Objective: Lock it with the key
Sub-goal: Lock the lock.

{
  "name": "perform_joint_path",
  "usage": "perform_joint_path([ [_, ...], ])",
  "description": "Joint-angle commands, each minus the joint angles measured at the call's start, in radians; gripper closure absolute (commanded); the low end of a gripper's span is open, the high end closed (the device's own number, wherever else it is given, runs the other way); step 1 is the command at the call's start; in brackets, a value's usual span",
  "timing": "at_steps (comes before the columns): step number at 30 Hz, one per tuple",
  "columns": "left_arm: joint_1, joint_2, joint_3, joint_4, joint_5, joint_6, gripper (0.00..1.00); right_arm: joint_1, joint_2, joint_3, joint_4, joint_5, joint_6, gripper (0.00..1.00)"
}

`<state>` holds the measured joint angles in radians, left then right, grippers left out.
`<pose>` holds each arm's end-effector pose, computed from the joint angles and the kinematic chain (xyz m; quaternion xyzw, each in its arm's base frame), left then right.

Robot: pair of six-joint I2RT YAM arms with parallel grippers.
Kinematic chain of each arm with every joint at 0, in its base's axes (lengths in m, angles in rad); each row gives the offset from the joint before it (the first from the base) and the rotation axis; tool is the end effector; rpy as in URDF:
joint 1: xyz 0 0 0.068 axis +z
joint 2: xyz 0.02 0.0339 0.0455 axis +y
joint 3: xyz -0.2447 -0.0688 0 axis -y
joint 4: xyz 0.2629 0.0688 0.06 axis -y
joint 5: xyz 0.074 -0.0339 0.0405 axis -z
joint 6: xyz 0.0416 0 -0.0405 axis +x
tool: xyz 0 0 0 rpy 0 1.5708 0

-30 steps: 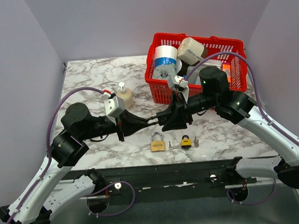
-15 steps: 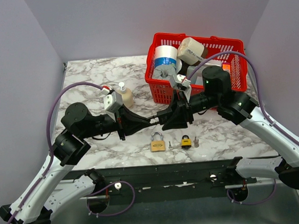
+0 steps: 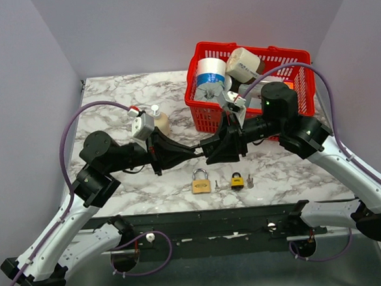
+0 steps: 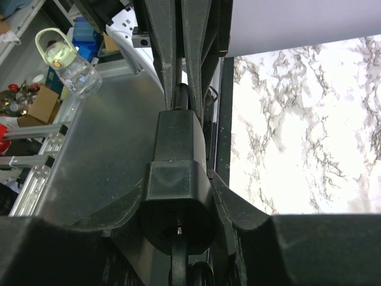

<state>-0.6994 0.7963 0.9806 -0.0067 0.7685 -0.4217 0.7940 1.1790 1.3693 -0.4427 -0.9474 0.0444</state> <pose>0.1334 -0.1500 0.4139 0.3671 0.5493 -0.5818 0.4744 0.1642 0.2152 0.4238 -0.5175 0.5523 0.5512 0.3511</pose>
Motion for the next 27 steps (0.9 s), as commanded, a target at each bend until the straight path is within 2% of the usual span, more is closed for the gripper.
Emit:
perform_joint_path([
  [1, -0.055, 0.145, -0.033, 0.307, -0.041, -0.052, 1.0, 0.106, 0.113, 0.01, 0.183, -0.017, 0.02, 0.99],
  [11, -0.089, 0.205, -0.034, 0.418, -0.067, -0.1, 1.0, 0.131, 0.123, -0.003, 0.165, -0.033, -0.004, 0.99],
  [16, -0.092, 0.209, -0.017, 0.41, -0.072, -0.101, 1.0, 0.136, 0.116, -0.006, 0.131, -0.018, -0.023, 0.99],
  [21, -0.068, 0.156, -0.003, 0.274, -0.043, -0.026, 1.0, 0.134, 0.084, -0.015, 0.084, 0.035, -0.034, 1.0],
  [25, -0.052, 0.068, -0.007, 0.049, 0.001, 0.162, 1.0, 0.134, 0.045, -0.036, 0.003, 0.074, -0.104, 0.99],
  [27, -0.052, 0.043, -0.007, -0.025, 0.011, 0.21, 1.0, 0.132, 0.034, -0.038, -0.033, 0.09, -0.127, 0.99],
])
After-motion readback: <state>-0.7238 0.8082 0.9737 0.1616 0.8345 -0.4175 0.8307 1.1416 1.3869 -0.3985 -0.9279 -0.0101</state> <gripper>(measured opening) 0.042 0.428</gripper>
